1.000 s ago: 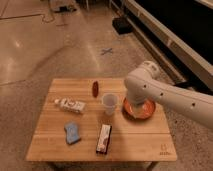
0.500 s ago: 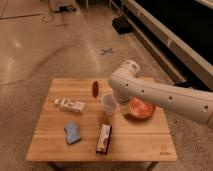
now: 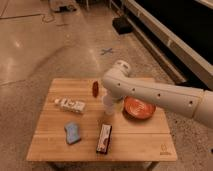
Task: Pick up the ceramic cup
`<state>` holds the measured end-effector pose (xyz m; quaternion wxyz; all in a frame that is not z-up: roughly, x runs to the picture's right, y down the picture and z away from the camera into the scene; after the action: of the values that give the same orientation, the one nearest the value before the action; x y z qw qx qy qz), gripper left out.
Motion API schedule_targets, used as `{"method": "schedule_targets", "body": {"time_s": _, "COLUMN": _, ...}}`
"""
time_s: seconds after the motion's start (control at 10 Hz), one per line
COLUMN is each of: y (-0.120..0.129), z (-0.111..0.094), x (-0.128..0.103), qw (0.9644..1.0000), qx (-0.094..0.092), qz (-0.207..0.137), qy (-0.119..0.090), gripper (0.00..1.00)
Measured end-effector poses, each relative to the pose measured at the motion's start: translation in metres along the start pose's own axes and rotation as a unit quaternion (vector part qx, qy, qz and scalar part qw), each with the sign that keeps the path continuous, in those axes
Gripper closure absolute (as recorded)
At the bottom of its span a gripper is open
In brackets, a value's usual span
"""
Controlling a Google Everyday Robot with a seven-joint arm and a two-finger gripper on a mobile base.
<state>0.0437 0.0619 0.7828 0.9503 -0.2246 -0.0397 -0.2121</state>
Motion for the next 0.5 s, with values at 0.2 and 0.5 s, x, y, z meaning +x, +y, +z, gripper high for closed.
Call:
{"method": "schedule_targets", "body": {"time_s": 0.2, "y": -0.013, "z": 0.008, "x": 0.005, "qw": 1.0000, "qx": 0.003, "qz": -0.002, "qy": 0.001, "gripper": 0.35}}
{"method": "schedule_targets", "body": {"time_s": 0.5, "y": -0.034, "z": 0.019, "x": 0.011, "qw": 0.9999, "qx": 0.008, "qz": -0.010, "qy": 0.000, "gripper": 0.35}}
